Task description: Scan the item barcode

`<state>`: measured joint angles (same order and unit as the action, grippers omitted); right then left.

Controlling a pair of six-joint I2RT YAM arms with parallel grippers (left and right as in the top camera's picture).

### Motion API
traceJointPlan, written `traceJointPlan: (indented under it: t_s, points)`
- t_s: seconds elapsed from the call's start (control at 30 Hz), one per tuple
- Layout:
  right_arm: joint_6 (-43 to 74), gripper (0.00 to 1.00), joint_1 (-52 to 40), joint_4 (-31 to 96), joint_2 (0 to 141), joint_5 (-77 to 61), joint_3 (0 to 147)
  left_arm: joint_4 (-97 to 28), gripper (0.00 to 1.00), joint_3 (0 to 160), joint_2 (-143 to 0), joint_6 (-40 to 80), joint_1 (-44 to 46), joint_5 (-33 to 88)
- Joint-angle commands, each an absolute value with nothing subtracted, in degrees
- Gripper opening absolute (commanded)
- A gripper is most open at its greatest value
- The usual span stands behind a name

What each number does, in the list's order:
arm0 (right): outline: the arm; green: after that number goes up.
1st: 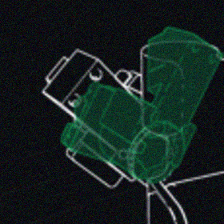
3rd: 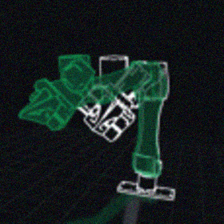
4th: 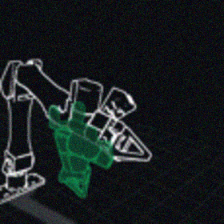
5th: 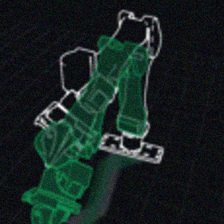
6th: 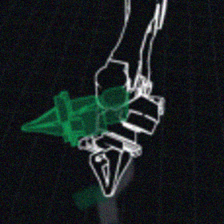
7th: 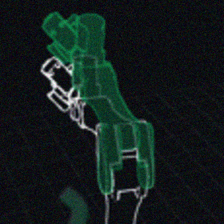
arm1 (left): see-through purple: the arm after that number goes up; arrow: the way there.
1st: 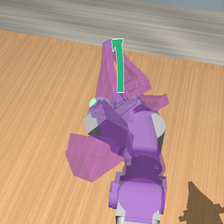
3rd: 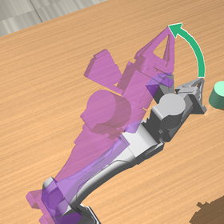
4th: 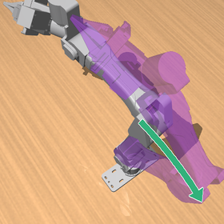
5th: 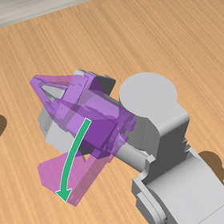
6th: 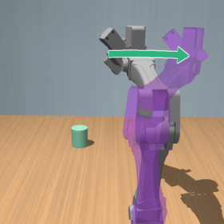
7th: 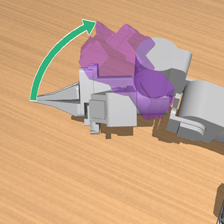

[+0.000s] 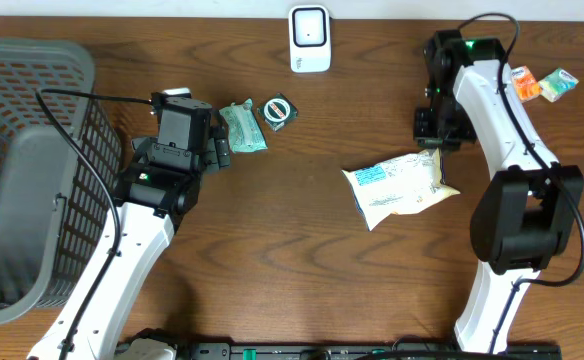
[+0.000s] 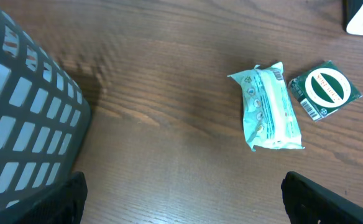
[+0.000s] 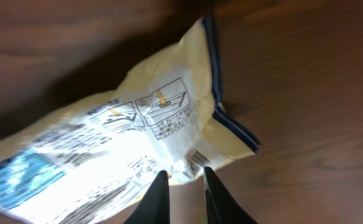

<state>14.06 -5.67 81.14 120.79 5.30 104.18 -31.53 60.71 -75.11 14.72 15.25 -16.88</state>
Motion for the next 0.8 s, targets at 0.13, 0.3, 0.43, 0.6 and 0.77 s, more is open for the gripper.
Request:
traceJointPlan:
  t_s: [0.13,0.3,0.43,0.6,0.77]
  points:
    - [11.5,0.17,-6.8,68.9,120.7,0.2,90.0,-31.5,0.98,60.9,-74.7,14.0,15.1,-17.9]
    - [11.5,0.14,-7.6,55.3,120.7,-9.8,86.6,-31.5,0.98,60.9,-74.7,14.0,15.1,-17.9]
    - [11.4,0.11,-9.1,47.5,120.6,-17.6,91.8,-31.5,0.98,60.9,-74.7,14.0,15.1,-17.9]
    - [8.9,0.14,-11.6,47.5,120.6,-21.7,102.6,-31.5,0.98,60.9,-74.7,14.0,15.1,-17.9]
    - [7.3,0.13,-14.1,60.5,120.6,-21.1,114.3,-31.5,0.98,60.9,-74.7,14.0,15.1,-17.9]
